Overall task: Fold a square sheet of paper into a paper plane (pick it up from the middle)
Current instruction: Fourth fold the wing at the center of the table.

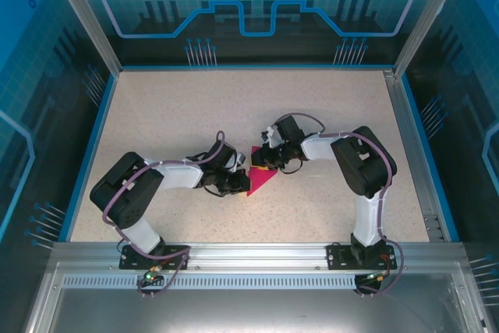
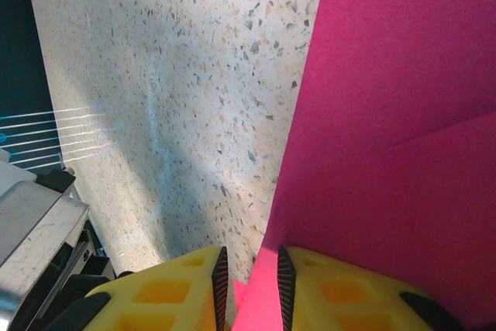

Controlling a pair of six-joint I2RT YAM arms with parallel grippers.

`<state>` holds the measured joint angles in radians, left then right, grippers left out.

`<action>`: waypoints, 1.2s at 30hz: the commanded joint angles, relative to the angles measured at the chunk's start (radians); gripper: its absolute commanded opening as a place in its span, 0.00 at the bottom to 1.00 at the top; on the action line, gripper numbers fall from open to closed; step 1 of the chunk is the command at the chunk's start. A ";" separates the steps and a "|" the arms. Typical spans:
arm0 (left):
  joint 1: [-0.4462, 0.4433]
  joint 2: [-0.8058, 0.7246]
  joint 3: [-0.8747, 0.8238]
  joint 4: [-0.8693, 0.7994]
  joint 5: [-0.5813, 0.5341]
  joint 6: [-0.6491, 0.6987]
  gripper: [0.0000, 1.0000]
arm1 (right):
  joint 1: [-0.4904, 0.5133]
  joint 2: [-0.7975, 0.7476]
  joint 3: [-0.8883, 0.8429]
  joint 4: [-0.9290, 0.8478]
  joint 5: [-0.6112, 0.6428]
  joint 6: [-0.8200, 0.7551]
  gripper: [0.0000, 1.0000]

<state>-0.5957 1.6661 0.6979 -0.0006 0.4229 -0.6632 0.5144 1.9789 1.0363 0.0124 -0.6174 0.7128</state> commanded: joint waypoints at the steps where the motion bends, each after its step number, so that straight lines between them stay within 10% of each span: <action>1: -0.017 0.003 -0.017 -0.155 0.026 0.010 0.12 | -0.007 0.067 -0.025 -0.068 0.091 -0.033 0.27; 14: -0.017 0.005 -0.015 -0.196 0.035 0.024 0.03 | -0.002 0.076 -0.019 -0.075 0.092 -0.035 0.27; 23: -0.019 -0.082 -0.051 -0.194 0.037 0.009 0.24 | 0.007 0.093 -0.015 -0.100 0.119 -0.047 0.27; 36: -0.015 -0.240 -0.029 -0.055 -0.028 -0.093 0.18 | 0.010 0.094 -0.012 -0.108 0.126 -0.052 0.27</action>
<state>-0.6071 1.4128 0.6468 -0.1238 0.3973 -0.7086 0.5163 1.9884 1.0496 -0.0067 -0.6262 0.6979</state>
